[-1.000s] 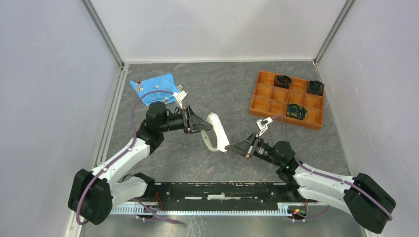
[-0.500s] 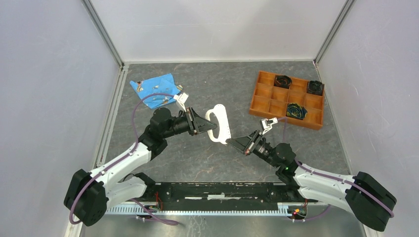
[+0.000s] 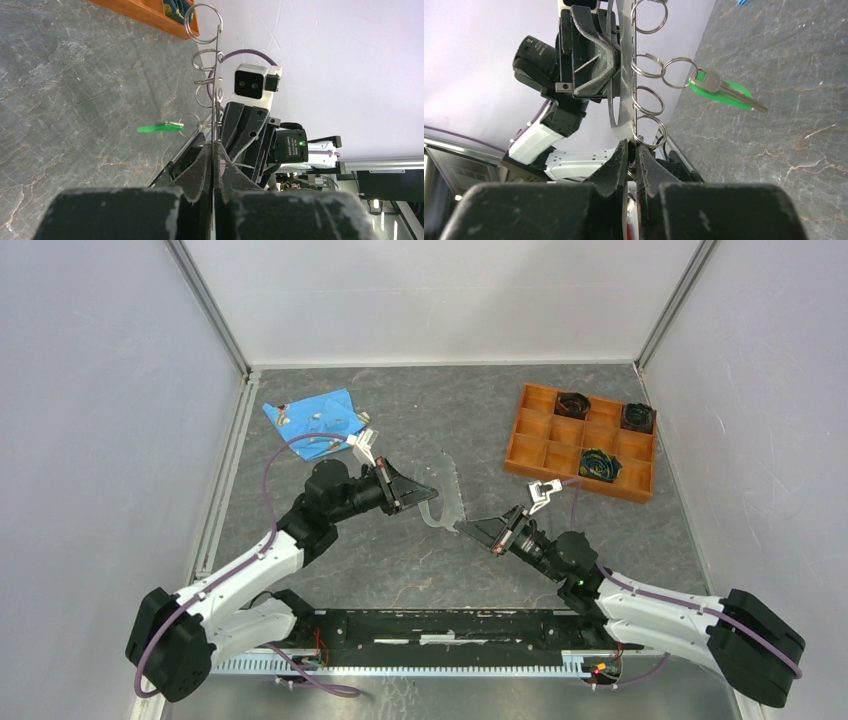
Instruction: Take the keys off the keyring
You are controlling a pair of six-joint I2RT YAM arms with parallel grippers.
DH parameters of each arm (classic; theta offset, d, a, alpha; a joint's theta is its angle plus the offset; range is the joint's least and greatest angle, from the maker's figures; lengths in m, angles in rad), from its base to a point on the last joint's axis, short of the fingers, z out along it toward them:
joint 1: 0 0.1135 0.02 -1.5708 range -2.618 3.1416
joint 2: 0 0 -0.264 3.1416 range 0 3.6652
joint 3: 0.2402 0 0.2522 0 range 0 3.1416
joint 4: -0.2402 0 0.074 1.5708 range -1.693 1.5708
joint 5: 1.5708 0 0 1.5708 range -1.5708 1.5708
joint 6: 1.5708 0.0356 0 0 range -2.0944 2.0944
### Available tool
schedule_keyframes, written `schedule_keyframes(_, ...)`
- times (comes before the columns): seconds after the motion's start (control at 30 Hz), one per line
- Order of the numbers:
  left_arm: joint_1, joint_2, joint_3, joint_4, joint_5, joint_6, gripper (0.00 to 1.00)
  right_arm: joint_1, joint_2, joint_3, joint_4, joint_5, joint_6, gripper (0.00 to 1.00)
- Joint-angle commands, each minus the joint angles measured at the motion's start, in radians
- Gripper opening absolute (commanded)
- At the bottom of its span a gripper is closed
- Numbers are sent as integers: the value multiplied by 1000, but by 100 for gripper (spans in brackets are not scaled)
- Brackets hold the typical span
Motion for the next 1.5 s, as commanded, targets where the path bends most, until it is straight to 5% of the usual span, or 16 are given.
schedule_keyframes(0.0,3,-36,86,-121,-22,33,2,6,-47,53,-81,19,-180,15)
schedule_keyframes(0.3,5,-40,186,-257,74,91,2,6,-182,106,-288,46,-559,57)
schedule_keyframes(0.5,10,-45,234,-316,149,130,2,6,-342,119,-446,168,-789,68)
schedule_keyframes(0.77,18,-7,318,-420,294,215,2,7,-547,54,-446,272,-1009,87)
schedule_keyframes(1.17,18,105,407,-434,553,231,2,5,-617,4,-402,-143,-1232,80)
schedule_keyframes(1.47,18,124,418,-438,583,219,2,7,-614,-50,-316,-254,-1264,77)
